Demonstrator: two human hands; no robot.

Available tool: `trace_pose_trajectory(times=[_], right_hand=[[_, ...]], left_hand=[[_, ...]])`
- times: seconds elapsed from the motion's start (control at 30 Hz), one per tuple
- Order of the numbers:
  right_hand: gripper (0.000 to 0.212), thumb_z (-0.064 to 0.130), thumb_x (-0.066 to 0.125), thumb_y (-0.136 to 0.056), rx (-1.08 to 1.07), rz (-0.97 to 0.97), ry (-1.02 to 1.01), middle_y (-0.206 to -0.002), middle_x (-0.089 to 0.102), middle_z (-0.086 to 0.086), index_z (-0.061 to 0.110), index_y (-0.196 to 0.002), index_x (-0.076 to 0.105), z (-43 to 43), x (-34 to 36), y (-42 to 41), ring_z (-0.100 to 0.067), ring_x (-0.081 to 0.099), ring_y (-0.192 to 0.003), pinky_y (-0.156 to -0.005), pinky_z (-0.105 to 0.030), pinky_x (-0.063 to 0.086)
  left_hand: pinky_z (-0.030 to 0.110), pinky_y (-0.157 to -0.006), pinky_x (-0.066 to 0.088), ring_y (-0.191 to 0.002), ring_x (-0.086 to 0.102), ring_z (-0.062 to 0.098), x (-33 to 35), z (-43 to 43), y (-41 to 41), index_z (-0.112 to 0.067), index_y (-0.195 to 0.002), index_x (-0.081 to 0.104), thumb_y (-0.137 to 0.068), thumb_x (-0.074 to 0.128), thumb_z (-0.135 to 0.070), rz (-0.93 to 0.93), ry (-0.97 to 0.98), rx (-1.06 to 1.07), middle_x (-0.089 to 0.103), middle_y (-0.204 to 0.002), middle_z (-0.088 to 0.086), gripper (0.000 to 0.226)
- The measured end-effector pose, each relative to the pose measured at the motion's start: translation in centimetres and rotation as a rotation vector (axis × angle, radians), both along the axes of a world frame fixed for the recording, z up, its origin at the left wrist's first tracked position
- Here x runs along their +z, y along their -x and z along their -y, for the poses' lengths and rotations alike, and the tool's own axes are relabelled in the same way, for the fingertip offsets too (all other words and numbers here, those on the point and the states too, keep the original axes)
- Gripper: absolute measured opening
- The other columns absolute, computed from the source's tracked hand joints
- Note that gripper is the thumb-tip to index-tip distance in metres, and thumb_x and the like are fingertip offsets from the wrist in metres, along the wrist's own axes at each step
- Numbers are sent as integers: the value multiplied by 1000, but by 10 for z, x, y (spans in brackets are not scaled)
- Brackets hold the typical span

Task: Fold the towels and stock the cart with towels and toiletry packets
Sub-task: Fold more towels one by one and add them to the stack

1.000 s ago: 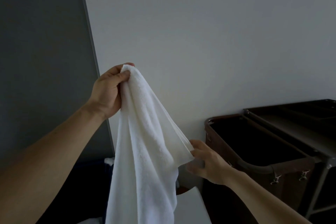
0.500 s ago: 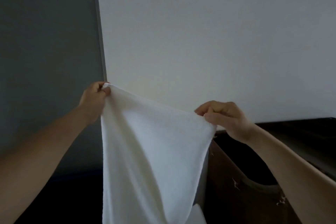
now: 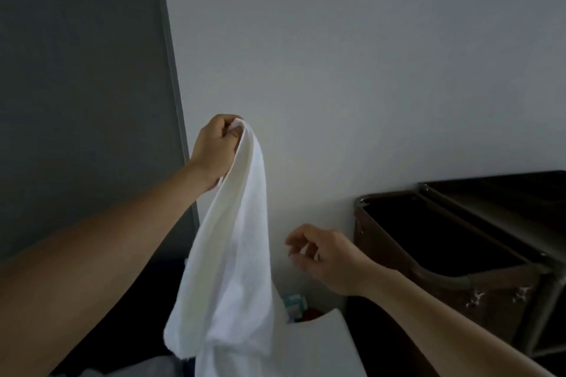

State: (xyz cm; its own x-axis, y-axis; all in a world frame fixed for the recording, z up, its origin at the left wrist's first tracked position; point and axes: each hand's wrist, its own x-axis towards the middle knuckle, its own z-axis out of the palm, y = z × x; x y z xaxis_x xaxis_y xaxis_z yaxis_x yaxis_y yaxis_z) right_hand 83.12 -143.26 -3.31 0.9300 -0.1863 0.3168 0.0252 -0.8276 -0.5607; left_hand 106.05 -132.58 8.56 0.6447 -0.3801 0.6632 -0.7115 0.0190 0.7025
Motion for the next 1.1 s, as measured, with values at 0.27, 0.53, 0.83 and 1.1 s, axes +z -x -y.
trace_pose_trajectory(times=[0.27, 0.53, 0.83, 1.1], right_hand=[[60, 81, 49, -70, -231, 272, -207, -92, 61, 21, 41, -116, 41, -35, -1, -16, -3, 63, -78, -74, -30, 57], [42, 40, 50, -100, -221, 258, -68, -96, 55, 22, 46, -136, 28, -1, -17, -1, 1, 56, -69, -65, -20, 45], [34, 25, 34, -107, -192, 418, -241, -53, 41, 9, 53, -117, 50, 25, -49, 9, -6, 32, -43, -43, -22, 27], [34, 15, 63, -96, -149, 161, -207, -81, 58, 36, 48, -100, 55, 22, -40, 16, 7, 60, -67, -59, -7, 46]], left_hand=[[6, -71, 40, -92, 56, 5, -21, 23, 24, -17, -120, 61, -104, 47, -19, 101, -123, -24, 60, -108, -10, 22], [5, -67, 40, -88, 53, -12, -26, 29, 26, -22, -117, 61, -102, 48, -18, 49, -104, -42, 56, -99, -25, 21], [10, -71, 41, -89, 53, -18, -33, 33, 29, -26, -115, 62, -102, 50, -22, 20, -68, -75, 59, -102, -25, 18], [11, -72, 41, -92, 54, -9, -35, 36, 28, -22, -118, 62, -102, 49, -19, 11, -93, -53, 57, -101, -26, 21]])
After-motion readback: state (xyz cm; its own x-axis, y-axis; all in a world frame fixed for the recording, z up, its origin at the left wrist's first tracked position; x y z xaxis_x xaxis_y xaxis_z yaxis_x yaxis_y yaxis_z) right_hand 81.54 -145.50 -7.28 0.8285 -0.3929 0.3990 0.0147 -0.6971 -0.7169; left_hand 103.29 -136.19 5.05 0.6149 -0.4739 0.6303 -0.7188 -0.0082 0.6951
